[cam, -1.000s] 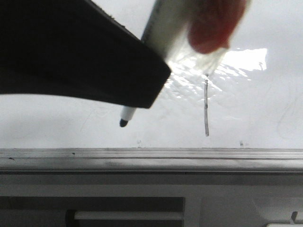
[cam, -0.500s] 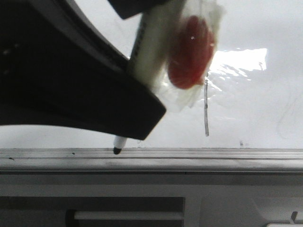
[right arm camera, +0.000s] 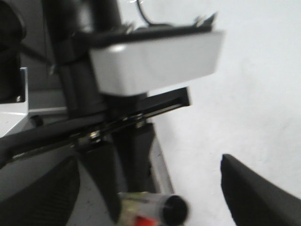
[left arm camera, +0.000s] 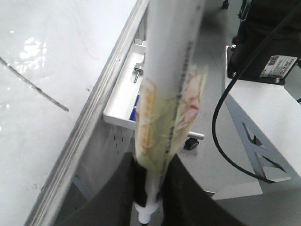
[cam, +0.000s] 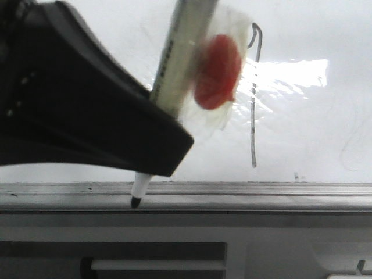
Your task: Write number 9 on whiteboard
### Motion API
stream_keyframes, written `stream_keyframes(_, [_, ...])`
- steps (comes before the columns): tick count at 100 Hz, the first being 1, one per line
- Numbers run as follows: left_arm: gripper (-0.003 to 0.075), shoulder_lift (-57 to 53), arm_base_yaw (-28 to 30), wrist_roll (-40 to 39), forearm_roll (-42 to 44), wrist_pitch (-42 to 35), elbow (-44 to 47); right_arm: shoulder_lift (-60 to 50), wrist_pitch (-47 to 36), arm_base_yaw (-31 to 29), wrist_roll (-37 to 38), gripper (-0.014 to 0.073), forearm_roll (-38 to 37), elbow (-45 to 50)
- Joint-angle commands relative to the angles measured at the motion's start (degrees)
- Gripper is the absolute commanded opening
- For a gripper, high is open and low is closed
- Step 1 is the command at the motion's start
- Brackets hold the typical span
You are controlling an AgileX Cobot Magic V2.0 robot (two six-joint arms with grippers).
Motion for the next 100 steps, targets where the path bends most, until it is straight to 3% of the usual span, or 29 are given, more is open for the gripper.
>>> stream_keyframes(1, [-0.0020,-0.63,-0.02,-1.11,-3.12,-1.00,-0.42,-3.13,-0.91,-1.20,0.20,0.0570,-4.60,-4.49])
stream_keyframes(11, [-0.0020,-0.63,-0.02,-1.22,-5.98,-3.54,0.46,-6.41,-0.92,-2.13,0.37,0.0430,-4.74,-6.50])
stream_keyframes(27, [-0.0021,-0.63,-0.13,-1.20,-16.95,-14.35,0.85,-11.16,0.68,-2.13,0.50,-0.0074,-4.74,-6.87])
stream_keyframes(40, [-0.0021,-0.42,-1.46,-1.20,-27.59,-27.53,0.38,-13.10,6.85,-2.13,1.40,-0.0057,-4.83,-6.87])
stream_keyframes(60, [-0.0021,1.94,-6.51,-1.10,-35.37,-42.68,-3.63,-13.69,13.66,-2.13,10.90,-0.0058,-11.69,-6.87])
stream_keyframes(71, [-0.0021,4.87,-8.13,-0.61,-38.60,-47.54,-6.38,-13.69,13.89,-2.13,13.14,-0.0058,-13.35,-6.87])
stream_keyframes(100, [-0.0021,10.03,-8.00,-0.50,-39.88,-51.58,-8.53,-13.69,13.68,-2.13,13.82,-0.0058,-13.35,-6.87])
